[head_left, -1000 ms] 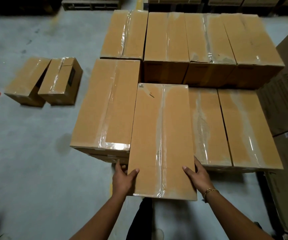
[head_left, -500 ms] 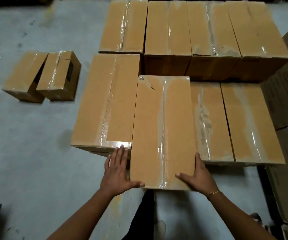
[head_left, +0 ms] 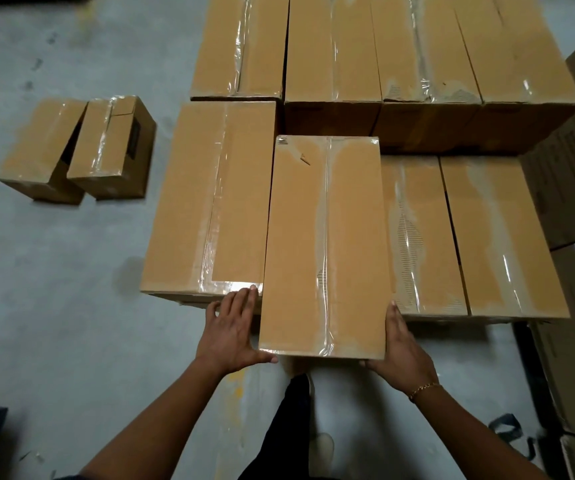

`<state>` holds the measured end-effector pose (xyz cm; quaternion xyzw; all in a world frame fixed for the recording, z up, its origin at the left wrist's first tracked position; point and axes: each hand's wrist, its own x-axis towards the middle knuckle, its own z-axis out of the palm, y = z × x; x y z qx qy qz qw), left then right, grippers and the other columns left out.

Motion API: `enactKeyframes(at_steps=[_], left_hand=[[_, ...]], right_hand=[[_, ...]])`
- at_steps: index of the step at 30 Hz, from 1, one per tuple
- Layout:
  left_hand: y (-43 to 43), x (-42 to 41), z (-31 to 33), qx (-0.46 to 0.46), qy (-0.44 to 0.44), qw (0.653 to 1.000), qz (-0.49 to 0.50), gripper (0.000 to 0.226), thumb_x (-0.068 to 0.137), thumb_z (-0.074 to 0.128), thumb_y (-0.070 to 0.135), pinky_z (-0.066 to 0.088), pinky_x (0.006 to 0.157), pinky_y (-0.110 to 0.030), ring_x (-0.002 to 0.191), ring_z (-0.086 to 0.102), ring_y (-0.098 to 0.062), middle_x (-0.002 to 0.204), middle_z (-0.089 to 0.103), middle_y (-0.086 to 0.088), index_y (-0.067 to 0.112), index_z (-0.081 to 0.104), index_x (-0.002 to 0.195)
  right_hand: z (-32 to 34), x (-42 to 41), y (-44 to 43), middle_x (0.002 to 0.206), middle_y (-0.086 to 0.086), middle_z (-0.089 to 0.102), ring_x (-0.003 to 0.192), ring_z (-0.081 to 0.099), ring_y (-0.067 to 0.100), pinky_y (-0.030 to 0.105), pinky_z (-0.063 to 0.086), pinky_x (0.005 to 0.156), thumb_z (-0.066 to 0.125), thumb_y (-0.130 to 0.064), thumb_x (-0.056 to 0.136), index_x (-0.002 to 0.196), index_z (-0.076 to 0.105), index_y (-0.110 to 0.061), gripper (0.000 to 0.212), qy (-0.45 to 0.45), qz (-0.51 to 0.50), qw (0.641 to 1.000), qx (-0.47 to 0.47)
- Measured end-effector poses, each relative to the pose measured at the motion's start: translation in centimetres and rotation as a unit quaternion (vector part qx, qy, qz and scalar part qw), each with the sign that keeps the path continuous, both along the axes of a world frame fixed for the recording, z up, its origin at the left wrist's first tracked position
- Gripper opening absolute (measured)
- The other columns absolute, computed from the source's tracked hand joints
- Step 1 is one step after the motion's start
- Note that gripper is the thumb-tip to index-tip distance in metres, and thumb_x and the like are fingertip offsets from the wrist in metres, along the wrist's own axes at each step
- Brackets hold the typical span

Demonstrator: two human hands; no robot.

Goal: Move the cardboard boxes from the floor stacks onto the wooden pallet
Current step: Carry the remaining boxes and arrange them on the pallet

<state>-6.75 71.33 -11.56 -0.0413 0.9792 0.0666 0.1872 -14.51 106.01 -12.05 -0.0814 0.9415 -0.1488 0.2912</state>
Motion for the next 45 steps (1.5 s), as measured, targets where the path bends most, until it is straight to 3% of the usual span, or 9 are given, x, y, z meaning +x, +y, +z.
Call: enactKeyframes(at_steps=[6,18,25,29,34,38,42,45], left_hand=[[-0.4,-2.6,-0.4,-0.018,0.070,0.997,0.002,0.131,0.057,0.042,0.103,0.044,0.089,-0.049,0.115,0.050,-0.029,0.132,0.051,-0.004,0.016,0.037,0.155],[-0.6,-4.8,-0.3,-0.054,0.107,0.993,-0.014,0.090,0.075,0.040,0.091,0.043,0.076,-0.041,0.095,0.055,-0.023,0.108,0.058,0.003,0.021,0.056,0.129],[-0.8,-6.1,-0.2,-0.048,0.098,0.994,-0.012,0.074,0.077,0.036,0.090,0.042,0.074,-0.040,0.085,0.058,-0.020,0.096,0.062,0.008,0.026,0.054,0.109],[-0.8,-6.8,-0.4,-0.048,0.084,0.995,-0.005,0.075,0.078,0.041,0.089,0.042,0.076,-0.040,0.085,0.062,-0.021,0.100,0.066,0.006,0.025,0.051,0.115],[-1.0,-7.5,-0.3,-0.041,0.076,0.996,-0.012,0.090,0.080,0.047,0.087,0.044,0.080,-0.040,0.092,0.066,-0.024,0.109,0.069,0.001,0.023,0.039,0.143],[-1.1,-7.3,-0.6,-0.037,0.080,0.996,-0.013,0.094,0.082,0.045,0.087,0.045,0.081,-0.041,0.094,0.066,-0.024,0.112,0.068,0.000,0.023,0.033,0.149],[-1.3,-7.1,-0.9,-0.041,0.061,0.997,-0.009,0.107,0.082,0.039,0.090,0.046,0.089,-0.041,0.105,0.060,-0.023,0.125,0.060,-0.002,0.017,0.023,0.159],[-1.2,-6.8,-1.1,-0.065,0.067,0.995,-0.021,0.108,0.080,0.044,0.088,0.046,0.086,-0.041,0.104,0.054,-0.025,0.123,0.055,-0.006,0.016,0.024,0.158]], right_hand=[[0.4,-4.1,-0.7,0.171,-0.003,-0.006,0.149,0.032,0.027,0.046,0.047,0.109,0.086,-0.058,0.069,0.158,-0.022,-0.022,0.144,0.004,0.008,1.000,-0.017],[0.4,-7.7,-1.6,0.171,-0.004,-0.005,0.148,0.033,0.028,0.046,0.044,0.110,0.087,-0.058,0.067,0.160,-0.018,-0.022,0.144,0.010,0.008,1.000,-0.021],[0.3,-9.2,-2.0,0.171,-0.004,-0.005,0.146,0.037,0.029,0.045,0.045,0.109,0.087,-0.058,0.067,0.160,-0.016,-0.020,0.144,0.012,0.008,1.000,-0.020],[0.4,-9.9,-2.3,0.171,-0.005,-0.004,0.145,0.039,0.028,0.042,0.046,0.107,0.086,-0.056,0.069,0.160,-0.016,-0.020,0.142,0.014,0.004,1.000,-0.013],[0.1,-10.3,-2.4,0.171,-0.007,-0.005,0.143,0.041,0.028,0.040,0.047,0.104,0.085,-0.055,0.071,0.160,-0.018,-0.022,0.140,0.009,0.000,1.000,-0.014],[-0.1,-10.2,-2.4,0.171,-0.007,-0.004,0.143,0.041,0.027,0.042,0.048,0.104,0.086,-0.054,0.071,0.160,-0.018,-0.023,0.140,0.007,-0.002,1.000,-0.013],[-0.2,-9.9,-2.1,0.170,0.001,0.012,0.136,0.049,0.033,0.044,0.050,0.101,0.088,-0.050,0.070,0.158,-0.022,-0.024,0.143,-0.007,-0.025,0.999,-0.034],[-0.3,-9.5,-1.8,0.166,0.005,0.026,0.134,0.051,0.035,0.045,0.047,0.105,0.088,-0.049,0.072,0.158,-0.024,-0.025,0.143,-0.019,-0.050,0.997,-0.046]])
